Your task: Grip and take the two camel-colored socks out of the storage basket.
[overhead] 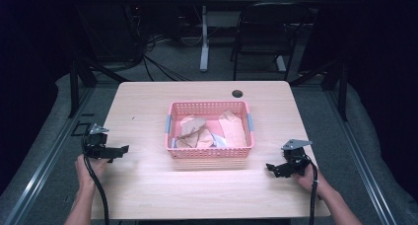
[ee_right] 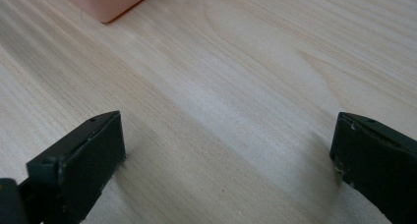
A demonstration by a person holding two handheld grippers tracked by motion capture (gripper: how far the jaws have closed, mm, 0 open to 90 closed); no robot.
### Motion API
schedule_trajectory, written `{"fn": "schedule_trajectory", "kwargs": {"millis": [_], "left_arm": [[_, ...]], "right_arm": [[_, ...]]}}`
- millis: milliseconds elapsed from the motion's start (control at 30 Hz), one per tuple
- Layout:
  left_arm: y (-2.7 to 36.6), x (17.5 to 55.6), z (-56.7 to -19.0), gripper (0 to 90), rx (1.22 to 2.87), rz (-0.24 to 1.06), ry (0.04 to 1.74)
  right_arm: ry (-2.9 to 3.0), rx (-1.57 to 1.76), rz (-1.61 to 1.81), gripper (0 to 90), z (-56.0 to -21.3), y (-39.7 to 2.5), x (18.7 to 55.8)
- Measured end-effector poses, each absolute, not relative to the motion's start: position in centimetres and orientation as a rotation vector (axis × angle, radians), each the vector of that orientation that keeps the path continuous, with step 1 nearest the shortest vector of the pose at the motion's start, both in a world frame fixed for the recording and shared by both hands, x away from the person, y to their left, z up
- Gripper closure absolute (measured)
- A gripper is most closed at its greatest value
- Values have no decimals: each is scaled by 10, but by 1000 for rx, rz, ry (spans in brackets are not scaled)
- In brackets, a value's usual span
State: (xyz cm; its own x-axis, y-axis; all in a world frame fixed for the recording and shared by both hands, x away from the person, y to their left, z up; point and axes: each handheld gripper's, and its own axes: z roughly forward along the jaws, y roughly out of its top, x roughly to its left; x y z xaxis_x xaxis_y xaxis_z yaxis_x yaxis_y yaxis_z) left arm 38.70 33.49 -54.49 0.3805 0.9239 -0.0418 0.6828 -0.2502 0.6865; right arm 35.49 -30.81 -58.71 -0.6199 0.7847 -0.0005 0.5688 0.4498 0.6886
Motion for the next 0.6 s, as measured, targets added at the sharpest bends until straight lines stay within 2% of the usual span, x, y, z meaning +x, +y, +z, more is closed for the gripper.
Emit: {"fn": "schedule_trajectory", "kwargs": {"millis": [600], "left_arm": [[306, 394, -490, 0, 2077, 446, 1297]], "right_arm": [[2382, 1157, 959, 0, -587, -308, 355]]}}
